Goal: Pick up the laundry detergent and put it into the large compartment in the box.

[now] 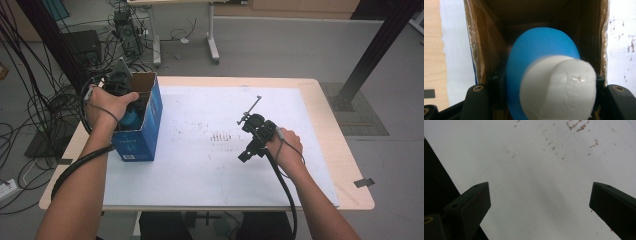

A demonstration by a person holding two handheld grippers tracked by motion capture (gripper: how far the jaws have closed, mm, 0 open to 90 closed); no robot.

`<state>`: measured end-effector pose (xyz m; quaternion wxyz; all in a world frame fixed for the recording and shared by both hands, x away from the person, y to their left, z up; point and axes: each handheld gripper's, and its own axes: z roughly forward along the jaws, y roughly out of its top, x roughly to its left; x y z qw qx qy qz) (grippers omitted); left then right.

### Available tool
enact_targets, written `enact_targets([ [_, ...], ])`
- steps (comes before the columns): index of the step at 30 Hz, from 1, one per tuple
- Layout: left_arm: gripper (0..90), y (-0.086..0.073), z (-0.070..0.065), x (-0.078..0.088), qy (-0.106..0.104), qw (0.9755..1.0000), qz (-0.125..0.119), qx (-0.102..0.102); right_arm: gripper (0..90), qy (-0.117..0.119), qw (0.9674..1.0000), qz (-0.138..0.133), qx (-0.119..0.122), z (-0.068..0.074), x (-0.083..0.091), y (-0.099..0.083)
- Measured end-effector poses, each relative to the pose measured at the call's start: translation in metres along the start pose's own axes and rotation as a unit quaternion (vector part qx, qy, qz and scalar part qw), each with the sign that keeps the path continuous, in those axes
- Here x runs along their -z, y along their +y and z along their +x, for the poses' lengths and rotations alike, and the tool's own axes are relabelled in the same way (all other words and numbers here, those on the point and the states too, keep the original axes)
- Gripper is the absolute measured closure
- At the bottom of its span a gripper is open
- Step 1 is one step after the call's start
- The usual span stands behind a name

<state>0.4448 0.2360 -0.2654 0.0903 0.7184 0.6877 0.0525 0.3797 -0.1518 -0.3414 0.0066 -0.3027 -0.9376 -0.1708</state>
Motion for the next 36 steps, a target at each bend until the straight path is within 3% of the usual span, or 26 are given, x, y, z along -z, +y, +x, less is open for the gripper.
enact_targets([
  [36, 37.3, -0.0047, -0.0001, -0.0042, 0.0, 0.9999, -0.014, 0.003, 3.3, 0.0, 1.0, 0.003, -0.003, 0.0004, -0.0017, 0.0004],
])
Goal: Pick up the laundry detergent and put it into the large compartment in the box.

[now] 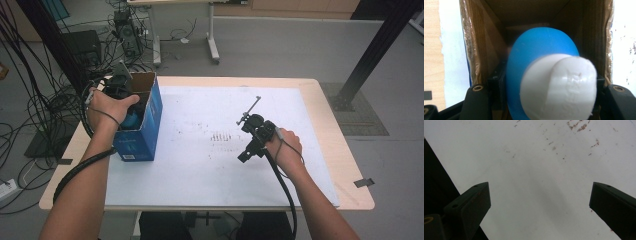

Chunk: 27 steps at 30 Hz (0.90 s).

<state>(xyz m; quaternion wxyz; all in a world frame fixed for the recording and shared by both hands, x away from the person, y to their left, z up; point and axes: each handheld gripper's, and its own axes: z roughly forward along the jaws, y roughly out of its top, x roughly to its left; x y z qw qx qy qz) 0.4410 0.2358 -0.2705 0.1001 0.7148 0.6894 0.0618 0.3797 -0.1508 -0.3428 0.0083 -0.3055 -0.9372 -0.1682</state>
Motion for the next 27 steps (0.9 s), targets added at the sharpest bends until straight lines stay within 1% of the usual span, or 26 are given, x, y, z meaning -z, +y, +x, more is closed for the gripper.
enact_targets([
  [27, 37.3, -0.0011, -0.0011, -0.0001, 0.003, 1.0, -0.002, 0.002, 3.3, 0.0, 1.0, -0.005, -0.002, -0.001, 0.0015, -0.0021],
])
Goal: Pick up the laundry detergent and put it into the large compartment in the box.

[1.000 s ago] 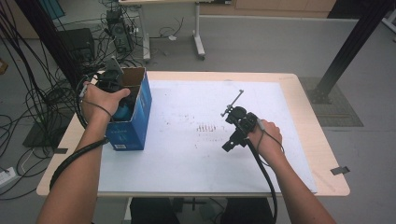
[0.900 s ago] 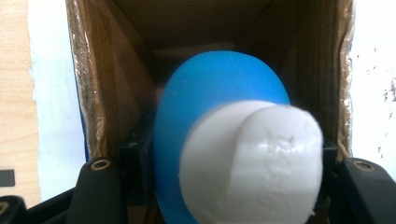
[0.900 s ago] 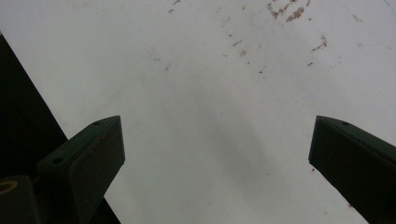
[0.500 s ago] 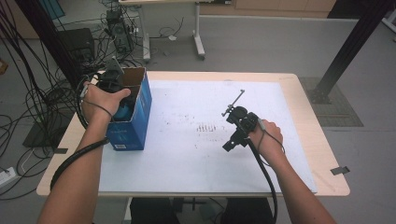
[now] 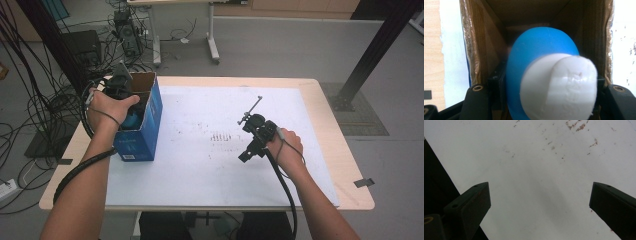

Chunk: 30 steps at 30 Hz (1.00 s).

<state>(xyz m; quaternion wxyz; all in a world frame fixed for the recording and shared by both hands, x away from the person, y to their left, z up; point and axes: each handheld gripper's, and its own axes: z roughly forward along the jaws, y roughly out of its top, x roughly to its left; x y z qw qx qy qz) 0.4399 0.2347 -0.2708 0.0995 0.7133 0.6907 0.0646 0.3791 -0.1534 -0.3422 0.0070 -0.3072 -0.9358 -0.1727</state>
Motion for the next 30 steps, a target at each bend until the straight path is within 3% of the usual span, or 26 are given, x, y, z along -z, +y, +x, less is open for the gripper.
enact_targets([
  [30, 37.3, -0.0005, -0.0016, -0.0005, 0.003, 1.0, -0.004, 0.0, 3.3, 0.002, 1.0, -0.002, 0.0, 0.0008, -0.0004, 0.0005],
])
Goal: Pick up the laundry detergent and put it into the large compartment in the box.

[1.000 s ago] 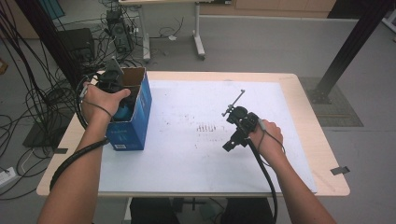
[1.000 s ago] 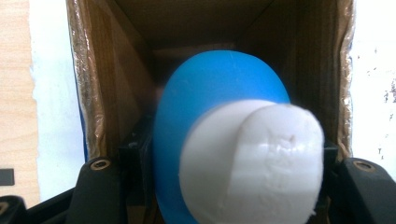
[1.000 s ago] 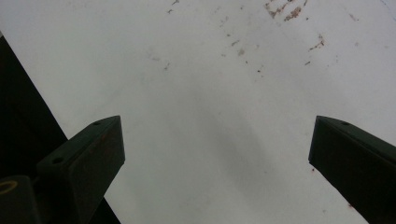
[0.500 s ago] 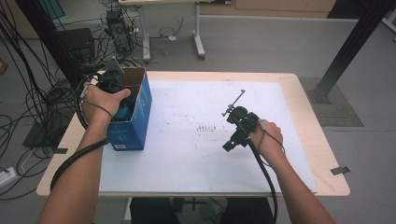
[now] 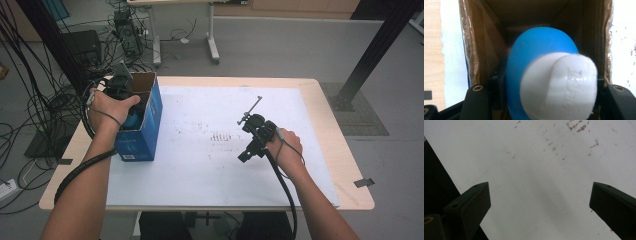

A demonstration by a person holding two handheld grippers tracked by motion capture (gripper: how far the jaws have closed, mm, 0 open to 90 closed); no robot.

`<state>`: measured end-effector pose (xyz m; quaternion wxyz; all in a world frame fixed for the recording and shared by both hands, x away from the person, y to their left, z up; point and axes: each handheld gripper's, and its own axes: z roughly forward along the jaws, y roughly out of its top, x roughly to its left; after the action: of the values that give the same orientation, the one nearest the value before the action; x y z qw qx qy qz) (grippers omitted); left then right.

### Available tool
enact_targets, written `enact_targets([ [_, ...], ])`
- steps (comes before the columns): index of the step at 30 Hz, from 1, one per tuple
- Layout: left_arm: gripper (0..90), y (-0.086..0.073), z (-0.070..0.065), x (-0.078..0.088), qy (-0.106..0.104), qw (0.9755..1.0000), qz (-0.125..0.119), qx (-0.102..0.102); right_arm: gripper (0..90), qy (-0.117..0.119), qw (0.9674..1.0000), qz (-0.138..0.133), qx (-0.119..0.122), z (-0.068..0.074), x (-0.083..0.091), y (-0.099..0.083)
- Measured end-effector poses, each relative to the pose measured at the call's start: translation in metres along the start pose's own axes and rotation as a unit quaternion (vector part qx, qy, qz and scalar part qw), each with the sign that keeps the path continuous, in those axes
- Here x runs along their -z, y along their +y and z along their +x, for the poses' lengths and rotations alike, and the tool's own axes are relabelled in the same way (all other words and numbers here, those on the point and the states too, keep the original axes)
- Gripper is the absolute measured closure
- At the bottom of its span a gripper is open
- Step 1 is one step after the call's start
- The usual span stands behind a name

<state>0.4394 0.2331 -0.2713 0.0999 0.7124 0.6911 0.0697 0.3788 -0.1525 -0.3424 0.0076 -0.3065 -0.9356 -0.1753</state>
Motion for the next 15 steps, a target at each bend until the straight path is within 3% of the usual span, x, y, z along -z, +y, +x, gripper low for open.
enact_targets([
  [15, 37.3, 0.0, -0.0009, 0.0002, 0.002, 1.0, 0.002, -0.001, 3.3, -0.001, 1.0, 0.002, 0.002, 0.0, -0.0008, 0.0013],
])
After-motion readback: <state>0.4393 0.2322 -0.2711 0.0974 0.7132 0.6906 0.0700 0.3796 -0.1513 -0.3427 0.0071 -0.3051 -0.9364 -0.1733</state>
